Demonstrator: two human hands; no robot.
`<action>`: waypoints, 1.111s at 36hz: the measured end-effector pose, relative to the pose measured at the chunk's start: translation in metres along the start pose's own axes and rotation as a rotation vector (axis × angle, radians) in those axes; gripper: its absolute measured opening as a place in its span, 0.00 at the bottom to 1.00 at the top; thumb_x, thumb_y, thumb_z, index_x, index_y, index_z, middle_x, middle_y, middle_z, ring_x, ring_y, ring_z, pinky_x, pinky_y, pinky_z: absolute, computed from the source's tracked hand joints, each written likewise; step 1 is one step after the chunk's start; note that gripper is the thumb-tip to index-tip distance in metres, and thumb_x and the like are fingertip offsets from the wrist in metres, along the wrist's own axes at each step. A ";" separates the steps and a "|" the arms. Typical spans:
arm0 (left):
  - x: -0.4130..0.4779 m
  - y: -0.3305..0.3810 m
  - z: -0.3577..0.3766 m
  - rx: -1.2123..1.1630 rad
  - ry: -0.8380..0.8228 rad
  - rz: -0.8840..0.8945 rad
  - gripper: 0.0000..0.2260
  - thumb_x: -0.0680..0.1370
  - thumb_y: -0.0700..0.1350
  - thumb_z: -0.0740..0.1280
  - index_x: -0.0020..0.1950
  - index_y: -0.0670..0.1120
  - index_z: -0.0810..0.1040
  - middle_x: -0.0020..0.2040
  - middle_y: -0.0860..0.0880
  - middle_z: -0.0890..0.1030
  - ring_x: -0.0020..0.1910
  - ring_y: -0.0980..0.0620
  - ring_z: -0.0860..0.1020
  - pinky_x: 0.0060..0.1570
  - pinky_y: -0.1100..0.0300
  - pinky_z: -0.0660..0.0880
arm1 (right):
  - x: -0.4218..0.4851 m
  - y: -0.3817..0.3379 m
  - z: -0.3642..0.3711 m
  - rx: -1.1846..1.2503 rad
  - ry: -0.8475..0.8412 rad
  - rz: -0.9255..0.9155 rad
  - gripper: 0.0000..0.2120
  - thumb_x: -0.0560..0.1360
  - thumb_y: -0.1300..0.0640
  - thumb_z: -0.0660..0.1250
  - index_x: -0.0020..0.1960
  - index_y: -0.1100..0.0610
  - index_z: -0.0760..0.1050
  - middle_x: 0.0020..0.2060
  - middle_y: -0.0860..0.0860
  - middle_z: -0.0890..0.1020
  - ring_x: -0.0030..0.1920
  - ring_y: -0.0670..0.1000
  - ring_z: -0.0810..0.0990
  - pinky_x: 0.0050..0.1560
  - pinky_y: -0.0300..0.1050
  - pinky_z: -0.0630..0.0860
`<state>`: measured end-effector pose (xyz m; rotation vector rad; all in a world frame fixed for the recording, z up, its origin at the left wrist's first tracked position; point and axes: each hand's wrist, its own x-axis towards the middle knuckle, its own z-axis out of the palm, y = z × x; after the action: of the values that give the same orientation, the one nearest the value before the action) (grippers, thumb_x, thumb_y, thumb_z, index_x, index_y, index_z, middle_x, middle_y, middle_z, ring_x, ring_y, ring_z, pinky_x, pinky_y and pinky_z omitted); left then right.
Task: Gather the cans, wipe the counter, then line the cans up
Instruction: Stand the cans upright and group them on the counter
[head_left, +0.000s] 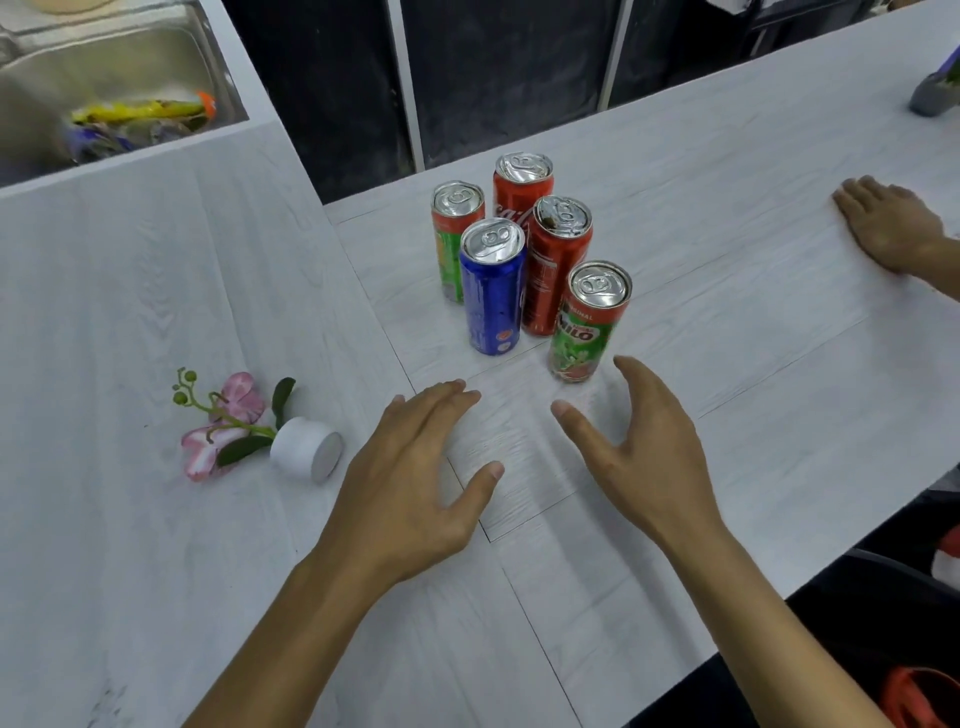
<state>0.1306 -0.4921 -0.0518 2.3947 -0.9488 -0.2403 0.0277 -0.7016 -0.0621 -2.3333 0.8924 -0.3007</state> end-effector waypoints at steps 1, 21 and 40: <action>-0.004 -0.001 -0.003 0.008 0.007 0.013 0.31 0.77 0.67 0.63 0.78 0.63 0.61 0.79 0.64 0.61 0.74 0.70 0.51 0.73 0.66 0.46 | -0.008 -0.003 0.000 -0.024 -0.014 -0.010 0.43 0.74 0.27 0.62 0.80 0.51 0.60 0.79 0.48 0.65 0.77 0.49 0.63 0.69 0.44 0.63; -0.123 -0.059 -0.076 -0.034 0.145 -0.026 0.27 0.78 0.61 0.65 0.76 0.57 0.69 0.77 0.58 0.69 0.75 0.60 0.64 0.75 0.51 0.67 | -0.117 -0.110 0.036 -0.139 -0.231 -0.374 0.41 0.77 0.29 0.58 0.82 0.50 0.56 0.82 0.46 0.57 0.80 0.46 0.56 0.77 0.42 0.56; -0.165 -0.140 -0.129 0.025 0.198 -0.115 0.27 0.79 0.63 0.63 0.77 0.57 0.68 0.78 0.58 0.68 0.77 0.61 0.62 0.78 0.58 0.53 | -0.123 -0.206 0.100 -0.208 -0.233 -0.571 0.37 0.78 0.34 0.63 0.80 0.54 0.62 0.79 0.51 0.64 0.77 0.49 0.63 0.68 0.37 0.57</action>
<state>0.1354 -0.2414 -0.0265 2.4449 -0.7294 -0.0324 0.0851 -0.4536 -0.0122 -2.7138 0.1354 -0.1633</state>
